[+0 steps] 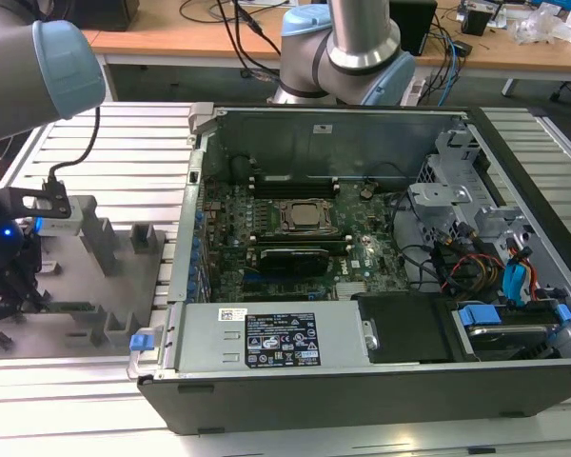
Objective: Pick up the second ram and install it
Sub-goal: 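Pick up the second ram and move it above second insertion slot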
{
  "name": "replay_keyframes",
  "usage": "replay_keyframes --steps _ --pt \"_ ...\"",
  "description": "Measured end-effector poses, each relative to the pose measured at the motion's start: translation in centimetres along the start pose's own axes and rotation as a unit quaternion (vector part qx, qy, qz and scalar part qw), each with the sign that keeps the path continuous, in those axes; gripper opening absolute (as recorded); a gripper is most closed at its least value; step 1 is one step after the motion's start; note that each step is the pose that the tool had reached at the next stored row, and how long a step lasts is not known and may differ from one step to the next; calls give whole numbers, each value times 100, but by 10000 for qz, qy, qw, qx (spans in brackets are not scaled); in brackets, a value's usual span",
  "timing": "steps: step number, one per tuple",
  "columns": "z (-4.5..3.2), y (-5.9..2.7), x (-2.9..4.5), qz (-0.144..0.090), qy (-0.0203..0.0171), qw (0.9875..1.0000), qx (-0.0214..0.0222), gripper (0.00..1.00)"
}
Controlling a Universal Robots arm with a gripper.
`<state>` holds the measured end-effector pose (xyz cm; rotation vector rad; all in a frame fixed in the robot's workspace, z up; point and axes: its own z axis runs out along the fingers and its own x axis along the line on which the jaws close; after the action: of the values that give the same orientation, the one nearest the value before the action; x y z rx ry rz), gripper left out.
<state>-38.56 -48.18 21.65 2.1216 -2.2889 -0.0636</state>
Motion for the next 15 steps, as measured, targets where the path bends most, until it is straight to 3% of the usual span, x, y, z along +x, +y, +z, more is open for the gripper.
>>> replay_keyframes --steps 15 --pt "-200 9 -3 0 0 10000 0 13"
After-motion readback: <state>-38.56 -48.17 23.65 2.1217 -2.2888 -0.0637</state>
